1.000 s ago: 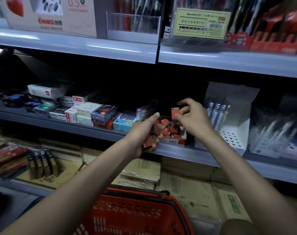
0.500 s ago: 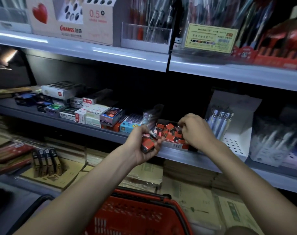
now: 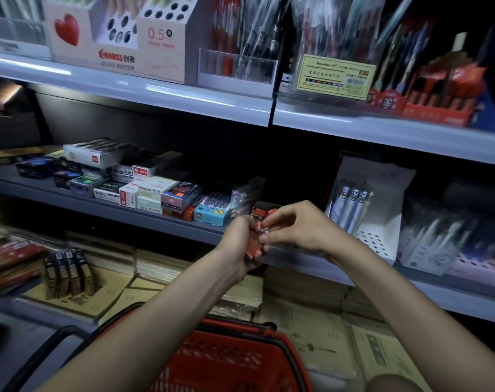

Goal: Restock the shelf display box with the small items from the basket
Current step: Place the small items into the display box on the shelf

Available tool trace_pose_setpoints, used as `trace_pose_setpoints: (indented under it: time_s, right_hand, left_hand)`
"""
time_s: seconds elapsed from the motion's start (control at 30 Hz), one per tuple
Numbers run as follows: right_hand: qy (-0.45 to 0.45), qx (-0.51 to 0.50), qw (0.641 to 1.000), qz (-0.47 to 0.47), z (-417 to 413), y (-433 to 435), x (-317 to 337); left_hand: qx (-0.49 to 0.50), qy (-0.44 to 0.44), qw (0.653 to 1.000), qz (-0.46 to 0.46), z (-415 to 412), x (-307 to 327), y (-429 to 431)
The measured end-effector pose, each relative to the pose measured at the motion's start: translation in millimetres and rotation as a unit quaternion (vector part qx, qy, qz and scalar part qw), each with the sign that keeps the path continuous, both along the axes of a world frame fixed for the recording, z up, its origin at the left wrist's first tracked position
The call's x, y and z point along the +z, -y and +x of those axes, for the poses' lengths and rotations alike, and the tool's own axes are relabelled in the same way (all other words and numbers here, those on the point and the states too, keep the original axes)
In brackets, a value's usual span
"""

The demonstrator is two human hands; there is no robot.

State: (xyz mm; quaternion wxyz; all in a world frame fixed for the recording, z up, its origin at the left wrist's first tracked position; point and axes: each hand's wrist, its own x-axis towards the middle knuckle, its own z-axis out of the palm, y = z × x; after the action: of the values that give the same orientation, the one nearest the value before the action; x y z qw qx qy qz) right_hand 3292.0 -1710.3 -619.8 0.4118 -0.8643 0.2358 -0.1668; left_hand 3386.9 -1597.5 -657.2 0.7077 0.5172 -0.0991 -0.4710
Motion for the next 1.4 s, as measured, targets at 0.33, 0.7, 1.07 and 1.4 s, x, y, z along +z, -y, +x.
trace_pose_setpoints:
  time_s: [0.33,0.7,1.07,1.4]
  right_hand:
    - [-0.012,-0.125,0.878,-0.463,1,43,-25]
    - [0.088,-0.090,0.991,-0.053,-4,7,-17]
    - [-0.036,0.065,0.988,0.138,-26,13,-8]
    - [0.037,-0.171,0.929,-0.326,-23,55,-22]
  left_hand:
    - [-0.029,-0.022,0.999,0.037,21,-8,-11]
    - [-0.137,0.219,0.965,0.047,11,2,-5]
    - [-0.280,0.421,0.854,0.124,4,-5,-5]
    - [-0.096,-0.113,0.983,0.107,25,-25,-5]
